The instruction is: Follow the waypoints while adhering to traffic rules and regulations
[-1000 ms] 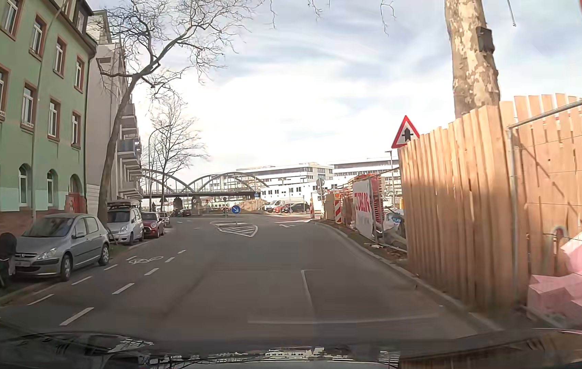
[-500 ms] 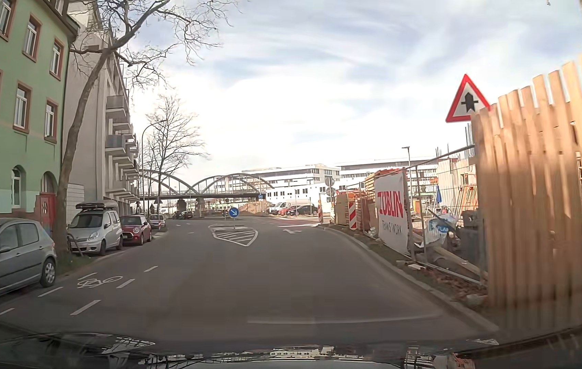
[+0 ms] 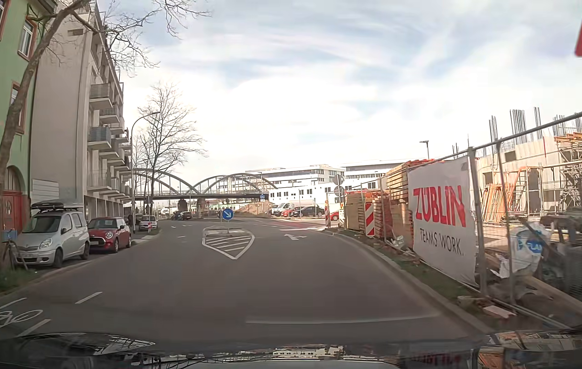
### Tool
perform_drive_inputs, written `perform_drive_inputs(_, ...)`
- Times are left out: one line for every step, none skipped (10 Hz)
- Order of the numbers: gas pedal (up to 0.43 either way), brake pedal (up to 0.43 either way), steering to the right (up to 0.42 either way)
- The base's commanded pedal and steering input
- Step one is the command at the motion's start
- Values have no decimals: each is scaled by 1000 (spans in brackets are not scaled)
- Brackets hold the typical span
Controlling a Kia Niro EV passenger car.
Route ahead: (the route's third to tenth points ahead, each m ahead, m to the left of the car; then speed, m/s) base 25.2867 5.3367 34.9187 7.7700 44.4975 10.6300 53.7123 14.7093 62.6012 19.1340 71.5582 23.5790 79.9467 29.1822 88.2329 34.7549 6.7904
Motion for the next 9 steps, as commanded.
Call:
perform_drive_inputs(59, 0, -14)
perform_drive_inputs(59, 0, -15)
perform_drive_inputs(59, 0, -15)
perform_drive_inputs(59, 0, -15)
perform_drive_inputs(59, 0, -15)
perform_drive_inputs(59, 0, -15)
perform_drive_inputs(59, 0, -14)
perform_drive_inputs(59, 0, -15)
perform_drive_inputs(67, 0, -17)
